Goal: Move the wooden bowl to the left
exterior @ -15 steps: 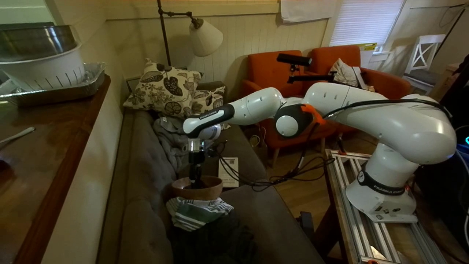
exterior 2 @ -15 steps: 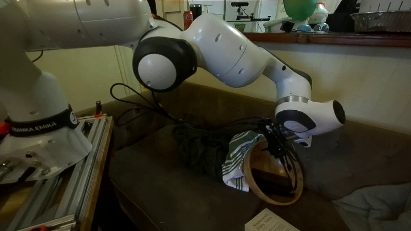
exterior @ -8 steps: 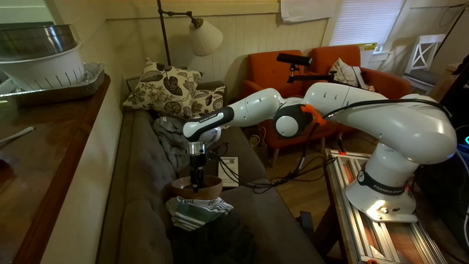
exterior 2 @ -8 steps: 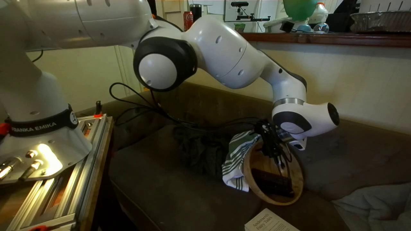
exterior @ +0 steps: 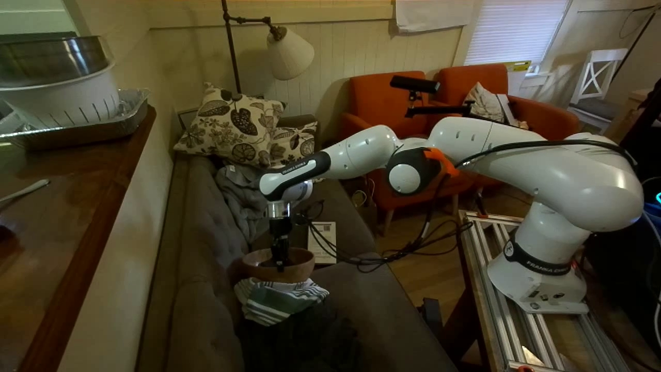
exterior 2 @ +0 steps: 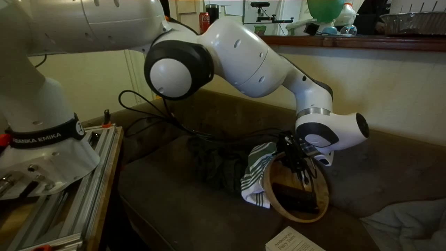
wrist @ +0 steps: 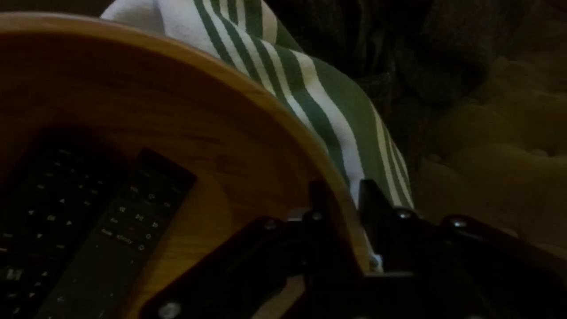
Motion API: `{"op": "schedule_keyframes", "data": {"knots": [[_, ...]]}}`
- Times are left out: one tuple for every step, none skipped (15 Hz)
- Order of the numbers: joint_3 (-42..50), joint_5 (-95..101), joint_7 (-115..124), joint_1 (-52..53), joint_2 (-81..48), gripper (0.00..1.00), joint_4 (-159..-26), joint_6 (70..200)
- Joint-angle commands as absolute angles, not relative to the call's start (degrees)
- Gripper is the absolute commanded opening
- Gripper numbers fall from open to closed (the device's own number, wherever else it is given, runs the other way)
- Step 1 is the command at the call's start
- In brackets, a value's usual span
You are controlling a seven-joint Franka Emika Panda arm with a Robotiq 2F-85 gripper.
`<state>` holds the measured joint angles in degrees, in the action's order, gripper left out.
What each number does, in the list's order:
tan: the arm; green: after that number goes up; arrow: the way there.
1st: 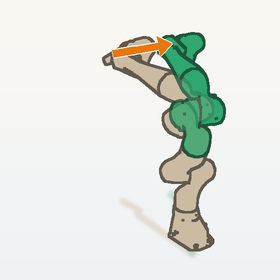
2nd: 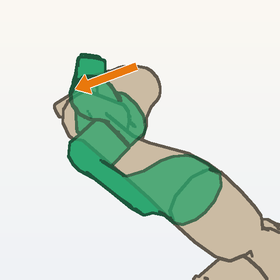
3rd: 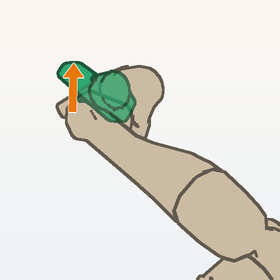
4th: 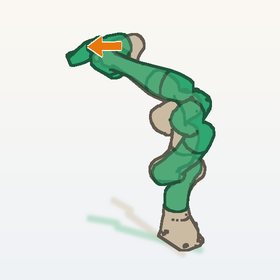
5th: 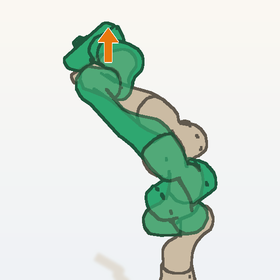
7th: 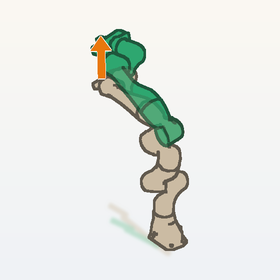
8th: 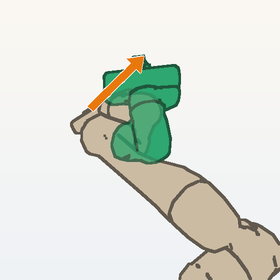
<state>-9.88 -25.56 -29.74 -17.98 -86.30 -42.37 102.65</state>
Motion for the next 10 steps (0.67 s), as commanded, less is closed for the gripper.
{"op": "schedule_keyframes", "data": {"knots": [[-10.6, -24.6, -27.5, -18.0, -86.3, 0.02, -42.6, 102.4], [-10.6, -24.7, -27.1, -18.0, -86.3, 0.04, -42.5, 102.6], [-10.7, -24.8, -26.8, -18.0, -86.3, 0.04, -42.2, 102.8], [-10.8, -24.9, -26.5, -18.2, -86.3, 0.03, -41.5, 102.8], [-9.6, -25.8, -26.5, -17.8, -85.2, 0.04, -42.2, 103.0], [-9.3, -25.9, -26.1, -17.7, -83.5, 0.03, -44.0, 104.4], [-8.6, -25.6, -24.7, -16.9, -80.9, 0.04, -47.0, 106.7], [-7.8, -25.2, -23.3, -15.8, -78.8, 0.03, -49.2, 109.3], [-6.8, -24.5, -21.6, -14.3, -76.5, 0.02, -51.5, 110.9], [-5.6, -23.7, -20.1, -12.6, -74.7, 0.03, -53.3, 112.3]]}}
